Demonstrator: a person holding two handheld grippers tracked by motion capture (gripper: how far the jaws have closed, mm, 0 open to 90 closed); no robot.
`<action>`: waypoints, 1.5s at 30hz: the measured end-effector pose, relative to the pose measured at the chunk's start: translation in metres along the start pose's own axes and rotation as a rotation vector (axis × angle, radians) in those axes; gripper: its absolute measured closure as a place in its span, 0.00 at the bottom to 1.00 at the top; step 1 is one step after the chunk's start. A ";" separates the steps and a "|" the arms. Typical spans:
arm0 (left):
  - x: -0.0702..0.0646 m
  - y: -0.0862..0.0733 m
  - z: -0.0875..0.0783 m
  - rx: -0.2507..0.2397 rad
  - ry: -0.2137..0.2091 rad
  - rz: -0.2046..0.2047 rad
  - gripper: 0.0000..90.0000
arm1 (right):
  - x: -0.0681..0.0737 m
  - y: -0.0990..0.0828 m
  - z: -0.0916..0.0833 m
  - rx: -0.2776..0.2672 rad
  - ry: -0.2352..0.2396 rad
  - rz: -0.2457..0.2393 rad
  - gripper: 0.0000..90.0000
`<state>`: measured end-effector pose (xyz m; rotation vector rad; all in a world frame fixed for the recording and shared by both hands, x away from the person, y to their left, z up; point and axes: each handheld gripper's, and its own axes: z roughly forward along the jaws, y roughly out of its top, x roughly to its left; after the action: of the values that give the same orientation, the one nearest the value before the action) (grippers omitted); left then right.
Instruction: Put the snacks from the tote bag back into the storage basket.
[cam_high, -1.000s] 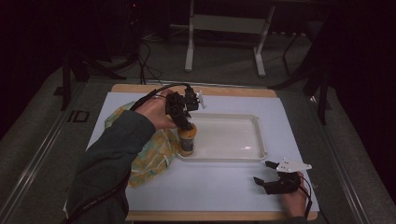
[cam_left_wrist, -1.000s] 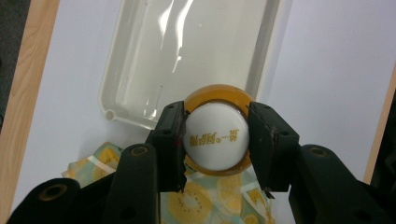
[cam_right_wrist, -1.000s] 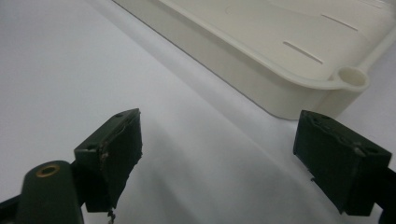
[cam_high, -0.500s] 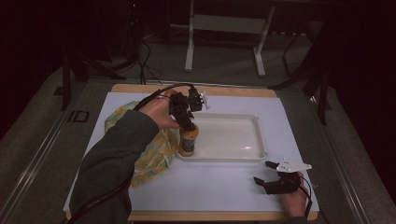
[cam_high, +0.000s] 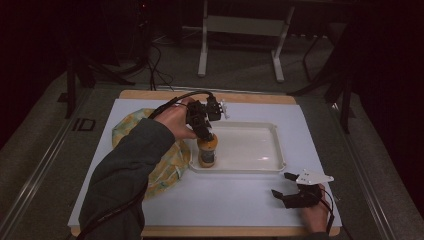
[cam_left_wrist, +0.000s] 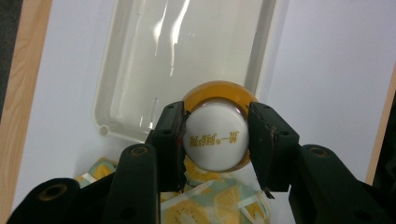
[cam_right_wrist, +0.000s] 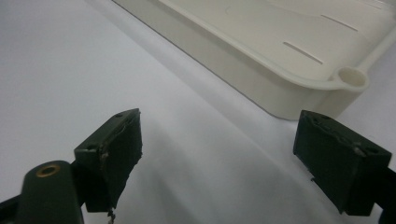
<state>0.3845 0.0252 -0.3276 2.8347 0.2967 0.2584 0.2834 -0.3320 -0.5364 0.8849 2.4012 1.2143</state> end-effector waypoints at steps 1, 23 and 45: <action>0.000 0.000 0.001 0.004 -0.001 0.004 0.65 | 0.000 0.000 0.000 -0.001 0.000 0.000 0.17; 0.000 -0.010 0.024 0.047 -0.016 -0.017 0.65 | 0.000 0.000 0.000 -0.002 0.000 0.002 0.17; 0.000 -0.019 0.025 -0.001 -0.054 -0.033 0.57 | 0.000 0.000 0.000 0.001 -0.002 -0.002 0.17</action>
<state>0.3861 0.0368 -0.3568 2.8280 0.3320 0.1744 0.2833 -0.3315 -0.5365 0.8831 2.4011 1.2111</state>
